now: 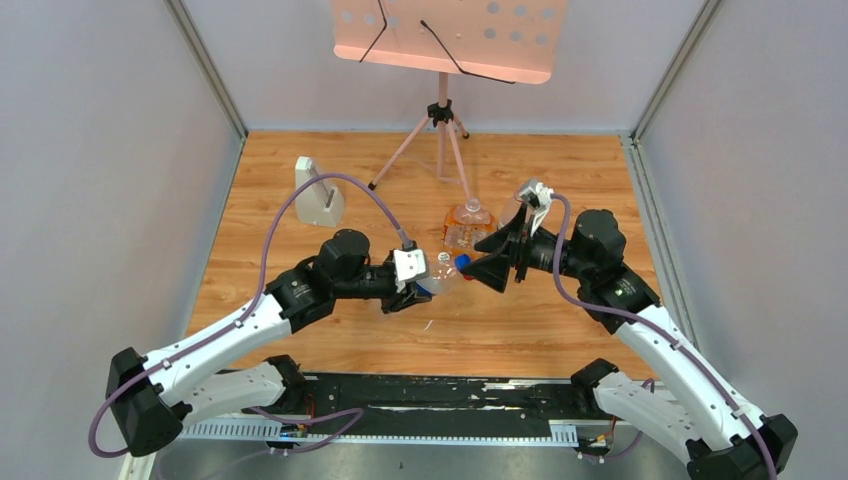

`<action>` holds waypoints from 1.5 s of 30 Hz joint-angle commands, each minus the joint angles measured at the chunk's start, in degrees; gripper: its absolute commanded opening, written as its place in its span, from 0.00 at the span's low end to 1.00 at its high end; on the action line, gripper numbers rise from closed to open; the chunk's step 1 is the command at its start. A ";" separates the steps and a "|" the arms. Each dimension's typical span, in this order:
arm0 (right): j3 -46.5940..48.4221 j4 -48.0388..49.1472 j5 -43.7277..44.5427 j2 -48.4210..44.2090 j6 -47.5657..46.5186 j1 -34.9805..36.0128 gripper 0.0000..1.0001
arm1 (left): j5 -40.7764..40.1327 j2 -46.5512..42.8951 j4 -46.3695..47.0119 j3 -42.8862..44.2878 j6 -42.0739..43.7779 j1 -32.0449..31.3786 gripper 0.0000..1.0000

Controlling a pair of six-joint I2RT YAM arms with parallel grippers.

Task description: Unscrew the bottle caps

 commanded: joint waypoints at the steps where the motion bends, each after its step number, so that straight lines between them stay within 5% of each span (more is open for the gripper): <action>1: 4.96 -2.62 9.06 1.43 10.80 0.08 0.81 | -9.09 -2.18 4.10 -1.05 1.18 -0.23 0.00; 11: 6.19 -4.31 6.36 6.64 17.84 0.08 0.74 | -18.95 -2.31 5.80 -1.41 5.85 -4.04 0.00; 18: 6.38 -3.76 6.07 7.62 18.41 0.08 0.58 | -18.64 -2.29 5.76 -1.70 6.43 -4.26 0.00; 38: 5.24 1.62 4.35 8.45 20.78 0.09 0.43 | -17.66 -0.70 4.91 -1.38 6.65 -4.30 0.00; 45: 4.82 1.62 2.59 8.60 20.41 0.08 0.24 | -18.51 -0.64 4.82 -1.39 6.14 -4.31 0.00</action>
